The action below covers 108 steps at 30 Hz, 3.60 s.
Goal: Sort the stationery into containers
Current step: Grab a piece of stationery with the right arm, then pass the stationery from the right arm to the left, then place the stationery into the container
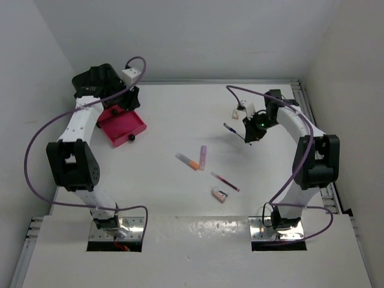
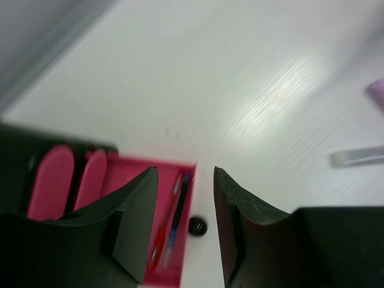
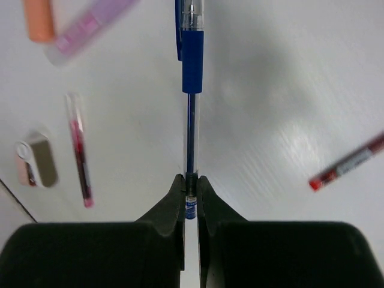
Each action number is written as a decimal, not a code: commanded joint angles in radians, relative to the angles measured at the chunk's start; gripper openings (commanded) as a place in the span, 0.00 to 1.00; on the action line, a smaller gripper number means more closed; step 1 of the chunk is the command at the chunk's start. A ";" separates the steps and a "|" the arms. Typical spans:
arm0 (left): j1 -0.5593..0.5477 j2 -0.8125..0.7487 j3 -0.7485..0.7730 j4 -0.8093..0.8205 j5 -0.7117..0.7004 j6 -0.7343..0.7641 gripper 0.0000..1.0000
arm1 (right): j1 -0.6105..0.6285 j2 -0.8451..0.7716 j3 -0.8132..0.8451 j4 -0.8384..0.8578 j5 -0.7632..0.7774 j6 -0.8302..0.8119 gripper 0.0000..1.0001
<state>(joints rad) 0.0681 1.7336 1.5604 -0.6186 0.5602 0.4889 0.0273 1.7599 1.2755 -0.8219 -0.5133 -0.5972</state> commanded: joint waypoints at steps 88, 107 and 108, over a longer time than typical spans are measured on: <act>-0.070 -0.048 -0.045 -0.012 -0.301 -0.013 0.00 | -0.064 0.398 0.400 0.112 0.400 0.450 0.37; 0.047 0.168 0.107 -0.147 -0.181 0.243 0.01 | -0.040 0.474 0.404 0.102 0.438 0.421 0.13; 0.048 0.190 0.119 -0.164 -0.177 0.247 0.01 | -0.041 0.474 0.401 0.102 0.440 0.421 0.12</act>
<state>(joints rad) 0.0959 1.8900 1.6157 -0.7197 0.3260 0.6441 -0.0242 2.2234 1.6539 -0.7334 -0.0959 -0.1585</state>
